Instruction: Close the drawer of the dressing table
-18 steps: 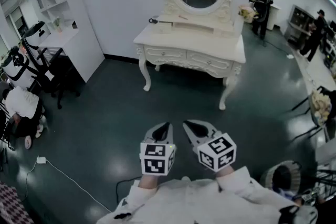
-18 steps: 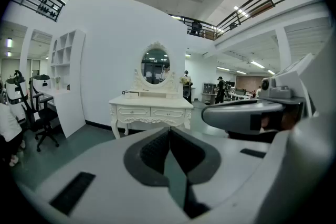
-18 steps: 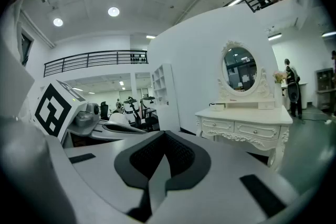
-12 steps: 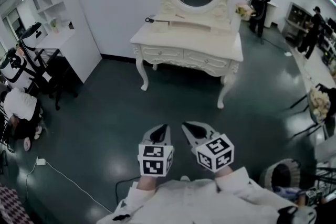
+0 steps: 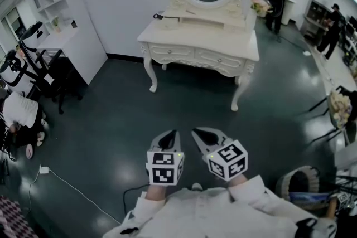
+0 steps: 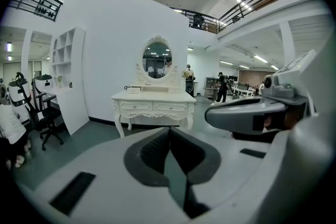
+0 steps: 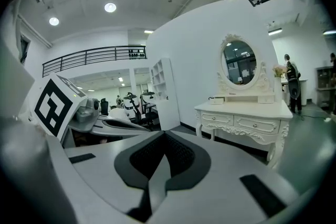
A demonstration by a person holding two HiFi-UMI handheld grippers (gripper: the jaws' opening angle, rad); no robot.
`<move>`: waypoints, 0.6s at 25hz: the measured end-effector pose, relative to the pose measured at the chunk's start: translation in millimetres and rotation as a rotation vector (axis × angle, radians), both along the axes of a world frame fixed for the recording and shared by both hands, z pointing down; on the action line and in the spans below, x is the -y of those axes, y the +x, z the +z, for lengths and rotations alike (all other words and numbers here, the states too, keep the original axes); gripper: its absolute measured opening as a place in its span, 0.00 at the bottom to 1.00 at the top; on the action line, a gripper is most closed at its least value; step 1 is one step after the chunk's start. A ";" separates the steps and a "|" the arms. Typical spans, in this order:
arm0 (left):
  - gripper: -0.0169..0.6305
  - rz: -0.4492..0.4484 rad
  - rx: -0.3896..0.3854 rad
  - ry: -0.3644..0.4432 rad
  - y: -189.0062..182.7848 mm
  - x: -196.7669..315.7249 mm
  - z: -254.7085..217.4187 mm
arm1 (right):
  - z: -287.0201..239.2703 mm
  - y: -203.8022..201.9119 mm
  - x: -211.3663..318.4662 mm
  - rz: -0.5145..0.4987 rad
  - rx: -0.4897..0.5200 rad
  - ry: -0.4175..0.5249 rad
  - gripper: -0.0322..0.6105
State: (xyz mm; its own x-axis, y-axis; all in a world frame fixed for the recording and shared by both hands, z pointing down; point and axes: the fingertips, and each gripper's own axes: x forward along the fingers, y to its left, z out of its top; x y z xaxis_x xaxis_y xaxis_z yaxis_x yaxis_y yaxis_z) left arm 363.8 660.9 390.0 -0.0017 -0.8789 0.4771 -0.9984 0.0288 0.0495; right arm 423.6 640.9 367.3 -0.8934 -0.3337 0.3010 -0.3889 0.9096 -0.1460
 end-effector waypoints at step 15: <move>0.04 -0.016 -0.058 0.004 22.2 15.6 19.5 | 16.6 22.3 32.5 0.023 0.017 0.015 0.06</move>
